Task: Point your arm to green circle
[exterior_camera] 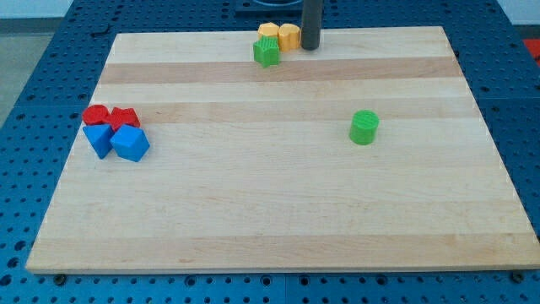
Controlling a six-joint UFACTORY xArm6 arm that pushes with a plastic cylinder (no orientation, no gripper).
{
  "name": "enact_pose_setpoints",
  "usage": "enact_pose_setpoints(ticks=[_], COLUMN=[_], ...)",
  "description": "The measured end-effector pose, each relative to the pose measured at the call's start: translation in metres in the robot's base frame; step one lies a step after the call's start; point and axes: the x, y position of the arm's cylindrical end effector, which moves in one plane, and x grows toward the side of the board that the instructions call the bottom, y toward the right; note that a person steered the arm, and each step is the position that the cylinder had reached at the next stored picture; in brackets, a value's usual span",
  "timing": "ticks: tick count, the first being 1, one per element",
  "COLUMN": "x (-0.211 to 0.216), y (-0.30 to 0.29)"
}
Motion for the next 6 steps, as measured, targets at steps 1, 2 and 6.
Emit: enact_pose_setpoints(ticks=[1,2,6], x=[0.040,0.084,0.253], y=[0.028,0.020,0.029])
